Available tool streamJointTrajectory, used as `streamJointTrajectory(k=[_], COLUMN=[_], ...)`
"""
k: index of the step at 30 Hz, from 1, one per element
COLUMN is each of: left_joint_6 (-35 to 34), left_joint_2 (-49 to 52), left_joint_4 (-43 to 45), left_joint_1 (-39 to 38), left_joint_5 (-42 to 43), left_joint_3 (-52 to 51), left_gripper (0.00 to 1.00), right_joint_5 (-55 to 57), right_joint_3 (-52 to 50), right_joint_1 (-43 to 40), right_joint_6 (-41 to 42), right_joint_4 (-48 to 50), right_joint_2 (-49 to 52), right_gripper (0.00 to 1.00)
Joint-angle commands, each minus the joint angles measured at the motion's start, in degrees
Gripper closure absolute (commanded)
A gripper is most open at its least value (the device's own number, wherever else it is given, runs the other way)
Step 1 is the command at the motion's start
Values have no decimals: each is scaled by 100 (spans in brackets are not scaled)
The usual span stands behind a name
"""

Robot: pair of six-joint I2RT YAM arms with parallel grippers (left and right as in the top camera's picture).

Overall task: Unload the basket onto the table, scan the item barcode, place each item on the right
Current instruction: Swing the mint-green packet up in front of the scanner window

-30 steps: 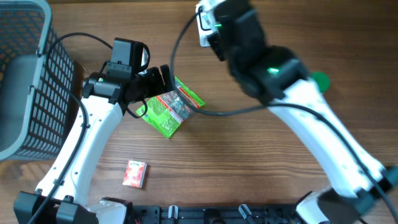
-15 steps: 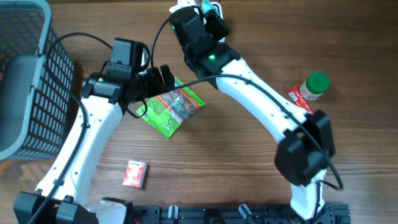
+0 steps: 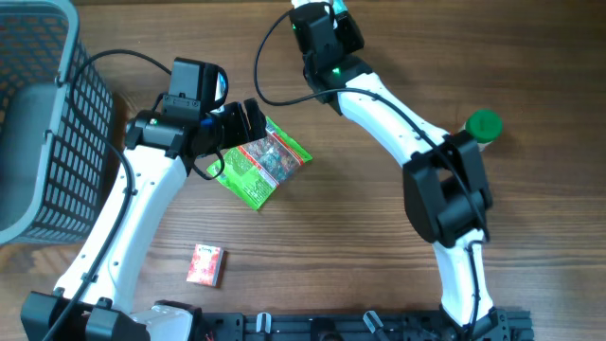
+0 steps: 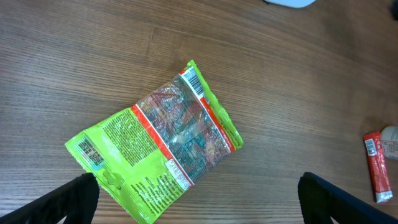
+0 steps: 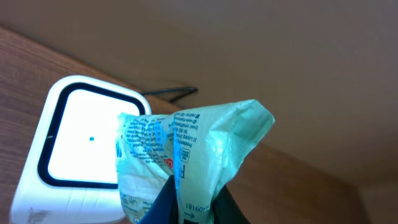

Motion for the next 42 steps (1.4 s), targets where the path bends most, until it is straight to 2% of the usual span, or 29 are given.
streamJointTrajectory(k=[1, 5, 8, 12, 16, 19, 22, 25, 29, 32, 37, 42], left_joint_6=[7, 7, 7, 7, 7, 7, 7, 7, 7, 7, 7, 7], left_joint_2=[-7, -7, -7, -7, -7, -7, -7, -7, -7, -7, -7, -7], left_joint_4=[13, 13, 13, 13, 13, 13, 13, 13, 13, 13, 13, 13], left_joint_1=[37, 37, 37, 37, 37, 37, 37, 37, 37, 37, 37, 37], left_joint_5=[-11, -11, -11, -11, -11, -11, -11, -11, -11, -9, -11, -11], left_joint_3=[7, 7, 7, 7, 7, 7, 7, 7, 7, 7, 7, 7], left_gripper=[0, 0, 0, 0, 0, 0, 0, 0, 0, 0, 0, 0], right_joint_5=[-177, -162, -155, -157, 155, 450, 428, 424, 144, 415, 463, 426], right_joint_3=[68, 68, 68, 68, 68, 68, 68, 68, 68, 68, 68, 68], right_joint_1=[50, 70, 81, 83, 92, 92, 149, 227, 249, 236, 83, -136], right_joint_6=[-1224, -1915, -1974, -2616, -2841, -3665, -4074, -3864, -2824, -2243, -2065, -1947], right_joint_4=[442, 748, 872, 922, 1154, 1735, 1908, 1725, 1202, 1132, 953, 186], right_joint_2=[437, 614, 612, 610, 610, 610, 610, 612, 612, 573, 116, -527], right_gripper=[96, 96, 96, 96, 96, 96, 96, 96, 96, 96, 96, 96])
